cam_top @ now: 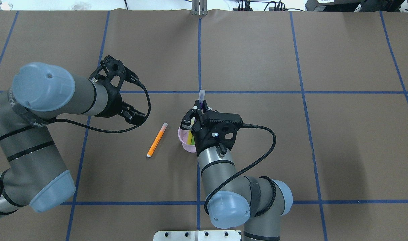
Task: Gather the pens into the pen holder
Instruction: 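Lower the purple marker into the cup and open the right gripper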
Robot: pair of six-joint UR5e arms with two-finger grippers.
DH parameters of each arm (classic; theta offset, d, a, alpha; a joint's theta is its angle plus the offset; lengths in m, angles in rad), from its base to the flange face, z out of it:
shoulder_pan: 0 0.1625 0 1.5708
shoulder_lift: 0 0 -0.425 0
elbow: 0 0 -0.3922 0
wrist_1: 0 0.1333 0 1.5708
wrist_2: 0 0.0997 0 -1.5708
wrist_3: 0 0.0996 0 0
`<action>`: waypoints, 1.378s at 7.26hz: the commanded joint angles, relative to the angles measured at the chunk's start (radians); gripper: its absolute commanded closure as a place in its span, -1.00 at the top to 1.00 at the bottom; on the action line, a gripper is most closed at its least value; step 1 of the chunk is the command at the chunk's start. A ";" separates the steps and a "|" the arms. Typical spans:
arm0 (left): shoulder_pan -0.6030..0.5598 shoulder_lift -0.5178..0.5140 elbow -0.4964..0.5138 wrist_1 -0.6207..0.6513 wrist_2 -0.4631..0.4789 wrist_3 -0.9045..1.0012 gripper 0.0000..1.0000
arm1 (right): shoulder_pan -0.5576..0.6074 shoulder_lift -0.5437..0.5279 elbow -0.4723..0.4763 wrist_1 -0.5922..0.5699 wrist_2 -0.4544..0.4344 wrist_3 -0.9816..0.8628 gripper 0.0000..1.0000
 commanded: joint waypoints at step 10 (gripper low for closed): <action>0.013 -0.011 0.075 -0.008 0.008 -0.137 1.00 | 0.363 0.017 0.113 -0.305 0.823 -0.055 0.99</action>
